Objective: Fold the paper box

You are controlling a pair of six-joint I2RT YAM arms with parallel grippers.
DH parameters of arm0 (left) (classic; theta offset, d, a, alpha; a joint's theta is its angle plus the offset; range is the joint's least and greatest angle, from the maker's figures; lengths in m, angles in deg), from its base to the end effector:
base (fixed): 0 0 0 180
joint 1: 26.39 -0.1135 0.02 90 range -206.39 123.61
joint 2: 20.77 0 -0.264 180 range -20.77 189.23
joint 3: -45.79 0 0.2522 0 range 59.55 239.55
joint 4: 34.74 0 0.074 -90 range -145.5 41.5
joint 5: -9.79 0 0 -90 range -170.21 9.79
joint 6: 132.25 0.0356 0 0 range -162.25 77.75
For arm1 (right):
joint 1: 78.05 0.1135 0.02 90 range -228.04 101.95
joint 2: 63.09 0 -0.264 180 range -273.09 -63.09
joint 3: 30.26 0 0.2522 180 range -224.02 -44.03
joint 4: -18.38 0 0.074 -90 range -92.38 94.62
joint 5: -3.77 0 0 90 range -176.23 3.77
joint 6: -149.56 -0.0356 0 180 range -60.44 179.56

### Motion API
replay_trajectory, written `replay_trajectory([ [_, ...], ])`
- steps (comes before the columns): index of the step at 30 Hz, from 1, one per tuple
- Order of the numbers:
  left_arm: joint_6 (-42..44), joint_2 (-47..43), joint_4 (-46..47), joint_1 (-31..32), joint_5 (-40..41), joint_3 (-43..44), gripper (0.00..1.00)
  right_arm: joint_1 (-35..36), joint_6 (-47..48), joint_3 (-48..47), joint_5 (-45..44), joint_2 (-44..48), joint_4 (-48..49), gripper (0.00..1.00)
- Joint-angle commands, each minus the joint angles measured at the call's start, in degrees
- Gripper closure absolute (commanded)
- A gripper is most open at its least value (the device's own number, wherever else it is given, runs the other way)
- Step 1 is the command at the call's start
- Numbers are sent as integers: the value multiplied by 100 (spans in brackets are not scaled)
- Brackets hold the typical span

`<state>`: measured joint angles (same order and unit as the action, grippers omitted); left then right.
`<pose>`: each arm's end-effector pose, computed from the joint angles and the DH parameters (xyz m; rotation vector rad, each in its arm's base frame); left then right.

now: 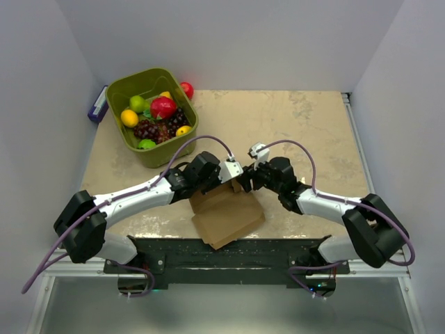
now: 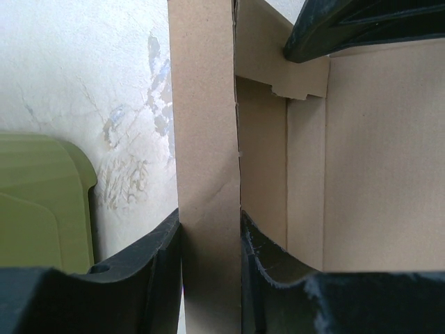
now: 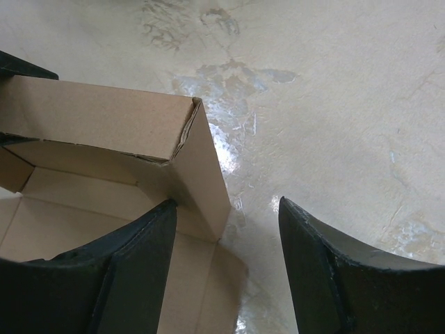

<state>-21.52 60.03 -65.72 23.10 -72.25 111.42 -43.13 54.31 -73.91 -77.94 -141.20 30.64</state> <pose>0.1966 -0.2225 0.2293 1.3070 1.9742 -0.0771 0.2223 0.1614 0.1879 -0.6064 1.9088 0.5978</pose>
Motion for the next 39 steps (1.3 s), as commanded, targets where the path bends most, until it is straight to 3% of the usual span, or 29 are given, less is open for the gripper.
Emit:
replay_trajectory([
  [1,27,112,-186,78,-498,-46,86,15,209,-228,-118,-161,667,35],
  [10,36,121,-186,69,-621,-46,87,6,227,-131,172,-477,1475,39],
  [22,36,147,-186,52,-709,-46,87,6,148,-184,217,-688,1485,61],
  [31,-95,156,-186,-10,-463,33,89,15,-317,115,-617,-188,950,77],
  [39,-306,173,-151,-36,-770,138,89,313,-740,493,-2153,366,624,92],
])
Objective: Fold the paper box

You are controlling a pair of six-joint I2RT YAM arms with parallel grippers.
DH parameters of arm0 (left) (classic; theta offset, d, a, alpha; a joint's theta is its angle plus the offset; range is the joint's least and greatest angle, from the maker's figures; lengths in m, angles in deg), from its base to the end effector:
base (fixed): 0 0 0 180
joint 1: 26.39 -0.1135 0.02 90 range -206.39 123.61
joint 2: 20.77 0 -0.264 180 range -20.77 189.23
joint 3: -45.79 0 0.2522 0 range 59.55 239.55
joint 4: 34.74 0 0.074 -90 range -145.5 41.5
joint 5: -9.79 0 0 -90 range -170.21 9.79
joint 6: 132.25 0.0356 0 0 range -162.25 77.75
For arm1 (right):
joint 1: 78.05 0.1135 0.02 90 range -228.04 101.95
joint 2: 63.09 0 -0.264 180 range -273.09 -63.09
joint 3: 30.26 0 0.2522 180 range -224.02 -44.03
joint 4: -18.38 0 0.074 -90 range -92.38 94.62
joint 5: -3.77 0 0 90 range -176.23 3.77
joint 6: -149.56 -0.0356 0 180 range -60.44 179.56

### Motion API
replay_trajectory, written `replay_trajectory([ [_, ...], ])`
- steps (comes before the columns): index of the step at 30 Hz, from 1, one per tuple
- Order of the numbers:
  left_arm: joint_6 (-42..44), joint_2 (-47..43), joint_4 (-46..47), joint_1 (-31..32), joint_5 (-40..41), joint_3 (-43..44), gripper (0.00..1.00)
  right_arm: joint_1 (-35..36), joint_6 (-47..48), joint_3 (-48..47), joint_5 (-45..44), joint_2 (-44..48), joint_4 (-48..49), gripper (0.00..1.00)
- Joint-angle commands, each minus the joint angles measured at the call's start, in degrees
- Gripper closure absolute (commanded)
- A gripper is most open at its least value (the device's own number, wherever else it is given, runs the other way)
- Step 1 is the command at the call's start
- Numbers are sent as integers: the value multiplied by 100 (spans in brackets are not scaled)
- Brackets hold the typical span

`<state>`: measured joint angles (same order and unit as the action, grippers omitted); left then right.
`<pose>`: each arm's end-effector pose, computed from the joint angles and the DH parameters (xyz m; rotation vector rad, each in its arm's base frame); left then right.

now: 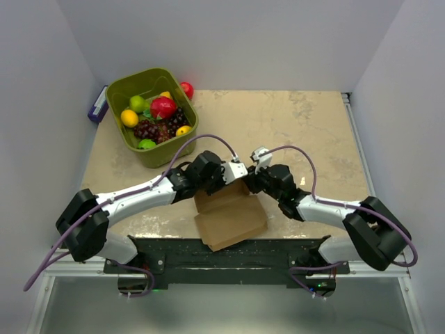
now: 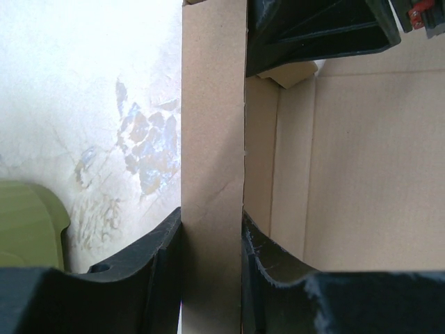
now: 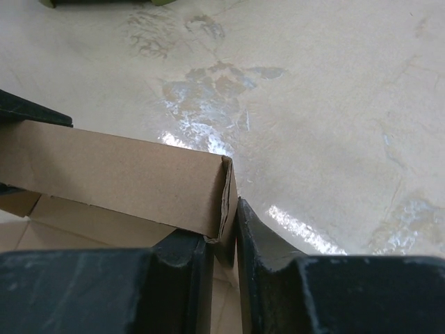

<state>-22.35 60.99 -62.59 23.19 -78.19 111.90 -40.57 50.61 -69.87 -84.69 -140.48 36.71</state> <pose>0.1984 -0.2310 0.2313 1.3187 1.9326 -0.2176 0.2097 0.1620 0.1801 -0.4989 1.8870 0.5683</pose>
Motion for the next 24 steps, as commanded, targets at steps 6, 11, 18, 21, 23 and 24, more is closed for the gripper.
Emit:
replay_trajectory([
  [6,-364,209,-472,-45,-598,196,90,805,-616,97,-2964,215,-142,100],
  [11,-399,314,-516,-54,-335,213,91,876,-1064,229,-3108,223,-99,95],
  [18,-347,315,-595,-107,-378,222,91,876,-1012,598,-1799,926,-2,50],
  [21,-329,297,-613,-107,-431,214,91,867,-1030,800,-1604,1383,25,42],
  [23,-303,280,-630,-115,-492,213,91,867,-1047,914,-1613,1611,-142,38],
  [24,-294,279,-630,-115,-518,213,91,867,-1039,949,-1630,1873,-255,35],
])
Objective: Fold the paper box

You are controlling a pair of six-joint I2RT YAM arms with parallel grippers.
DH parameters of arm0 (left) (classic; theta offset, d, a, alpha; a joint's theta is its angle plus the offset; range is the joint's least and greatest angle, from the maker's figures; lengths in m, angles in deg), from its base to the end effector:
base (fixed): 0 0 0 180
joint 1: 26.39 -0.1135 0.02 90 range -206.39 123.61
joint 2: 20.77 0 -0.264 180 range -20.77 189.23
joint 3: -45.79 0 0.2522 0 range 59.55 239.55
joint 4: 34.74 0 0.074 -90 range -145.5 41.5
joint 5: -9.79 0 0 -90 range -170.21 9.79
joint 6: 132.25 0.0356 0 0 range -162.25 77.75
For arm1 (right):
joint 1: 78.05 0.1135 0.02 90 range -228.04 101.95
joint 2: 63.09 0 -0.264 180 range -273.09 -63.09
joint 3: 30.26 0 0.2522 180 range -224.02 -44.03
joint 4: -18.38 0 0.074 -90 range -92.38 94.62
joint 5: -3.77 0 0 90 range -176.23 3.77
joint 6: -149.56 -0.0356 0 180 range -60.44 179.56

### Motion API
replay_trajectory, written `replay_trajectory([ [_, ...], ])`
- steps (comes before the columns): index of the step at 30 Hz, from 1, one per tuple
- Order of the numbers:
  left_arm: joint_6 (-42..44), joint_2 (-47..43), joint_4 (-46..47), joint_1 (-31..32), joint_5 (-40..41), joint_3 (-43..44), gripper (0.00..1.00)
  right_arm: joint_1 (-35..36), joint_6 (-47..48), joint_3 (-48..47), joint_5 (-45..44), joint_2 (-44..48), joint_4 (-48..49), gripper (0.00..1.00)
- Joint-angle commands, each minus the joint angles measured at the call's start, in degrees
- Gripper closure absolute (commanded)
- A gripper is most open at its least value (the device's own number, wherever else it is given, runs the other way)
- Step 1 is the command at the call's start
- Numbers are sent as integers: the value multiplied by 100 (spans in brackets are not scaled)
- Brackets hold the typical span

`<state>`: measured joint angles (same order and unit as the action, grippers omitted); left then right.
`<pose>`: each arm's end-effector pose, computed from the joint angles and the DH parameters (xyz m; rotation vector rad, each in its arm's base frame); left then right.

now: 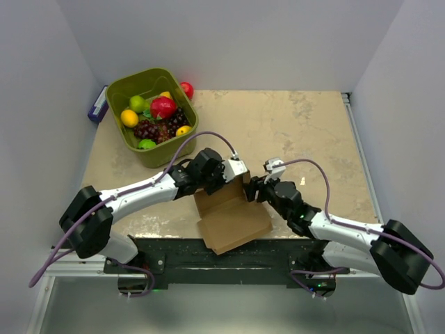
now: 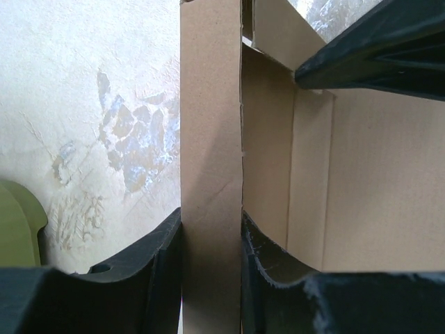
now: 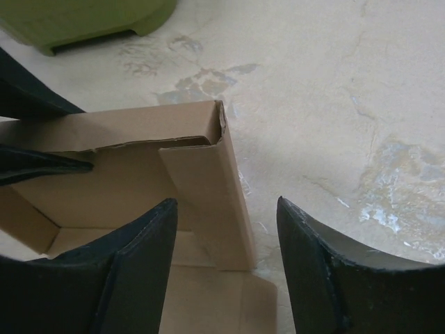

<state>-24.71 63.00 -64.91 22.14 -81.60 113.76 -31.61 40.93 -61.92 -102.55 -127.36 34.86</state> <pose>0.2048 -0.2330 0.2285 1.3137 1.9988 -0.2863 0.1601 0.1538 0.1854 -0.2528 1.8567 0.5280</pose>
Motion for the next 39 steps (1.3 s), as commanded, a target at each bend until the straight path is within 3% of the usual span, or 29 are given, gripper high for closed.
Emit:
replay_trajectory([
  [1,-40,70,-407,-11,-230,19,91,-29,-70,189,164,687,-123,34],
  [5,-5,43,-425,-19,-327,10,91,-56,-140,373,50,1258,-370,31],
  [9,30,-1,-434,-46,-353,-8,91,-161,-387,295,-144,1347,-668,35],
  [39,136,-45,-425,-63,-643,-51,92,-548,421,-30,867,-252,685,53],
])
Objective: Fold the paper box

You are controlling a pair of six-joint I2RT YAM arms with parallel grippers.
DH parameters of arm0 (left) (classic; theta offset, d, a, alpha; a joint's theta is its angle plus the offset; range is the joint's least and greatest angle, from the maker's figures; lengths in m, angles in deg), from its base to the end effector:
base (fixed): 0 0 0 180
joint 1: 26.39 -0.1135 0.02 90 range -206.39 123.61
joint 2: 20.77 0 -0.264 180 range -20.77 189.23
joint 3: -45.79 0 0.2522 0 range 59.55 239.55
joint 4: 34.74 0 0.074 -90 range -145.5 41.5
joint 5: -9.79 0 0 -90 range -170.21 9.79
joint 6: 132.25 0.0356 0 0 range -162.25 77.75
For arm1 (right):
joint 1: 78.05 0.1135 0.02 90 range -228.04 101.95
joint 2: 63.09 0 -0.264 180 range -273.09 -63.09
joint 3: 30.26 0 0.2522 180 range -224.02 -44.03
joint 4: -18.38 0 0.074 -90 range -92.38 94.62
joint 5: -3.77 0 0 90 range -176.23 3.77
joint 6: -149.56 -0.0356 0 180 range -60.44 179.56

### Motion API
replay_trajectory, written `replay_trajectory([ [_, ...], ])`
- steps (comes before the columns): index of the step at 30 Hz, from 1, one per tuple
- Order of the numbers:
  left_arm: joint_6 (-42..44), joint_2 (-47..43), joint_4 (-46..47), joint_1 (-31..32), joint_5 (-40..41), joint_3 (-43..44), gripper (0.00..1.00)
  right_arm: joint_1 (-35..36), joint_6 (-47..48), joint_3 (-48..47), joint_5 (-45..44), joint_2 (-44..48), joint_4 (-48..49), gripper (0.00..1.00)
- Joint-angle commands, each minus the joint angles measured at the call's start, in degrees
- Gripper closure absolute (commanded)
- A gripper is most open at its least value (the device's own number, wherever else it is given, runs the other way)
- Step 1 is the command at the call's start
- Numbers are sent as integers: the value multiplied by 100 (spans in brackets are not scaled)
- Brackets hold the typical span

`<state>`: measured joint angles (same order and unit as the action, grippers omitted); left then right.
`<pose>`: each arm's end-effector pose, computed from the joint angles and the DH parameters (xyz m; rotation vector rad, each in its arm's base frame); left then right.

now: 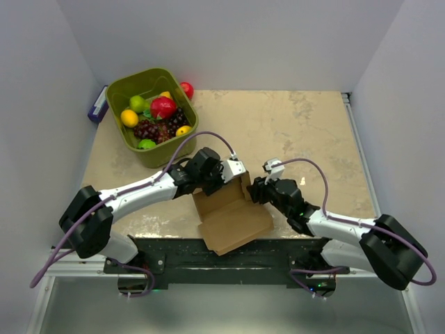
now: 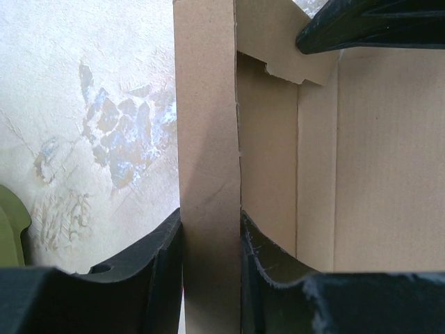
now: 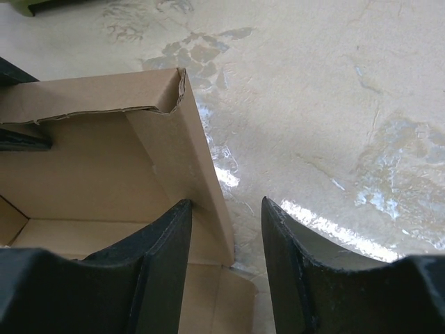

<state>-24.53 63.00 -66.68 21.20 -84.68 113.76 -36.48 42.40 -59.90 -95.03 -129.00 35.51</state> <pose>0.2054 -0.2290 0.2262 1.3407 2.0241 -0.3333 0.1672 0.1411 0.1695 -0.3057 1.9145 0.5455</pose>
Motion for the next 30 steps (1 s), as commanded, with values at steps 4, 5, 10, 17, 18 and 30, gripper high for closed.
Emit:
replay_trajectory([
  [4,118,-45,-248,31,-370,-51,92,-69,372,-319,203,-273,707,53],
  [5,118,-36,-248,31,-388,-51,92,-60,398,-328,238,-291,768,53],
  [10,127,-45,-248,31,-370,-51,92,-78,469,-407,247,-431,786,56],
  [17,109,-53,-248,31,-336,-43,92,-78,548,-583,142,-677,576,73],
  [18,109,-53,-239,31,-309,-34,92,-78,557,-592,115,-712,549,78],
  [30,-128,-62,-116,31,-273,28,96,457,486,-794,-1509,-871,75,100],
])
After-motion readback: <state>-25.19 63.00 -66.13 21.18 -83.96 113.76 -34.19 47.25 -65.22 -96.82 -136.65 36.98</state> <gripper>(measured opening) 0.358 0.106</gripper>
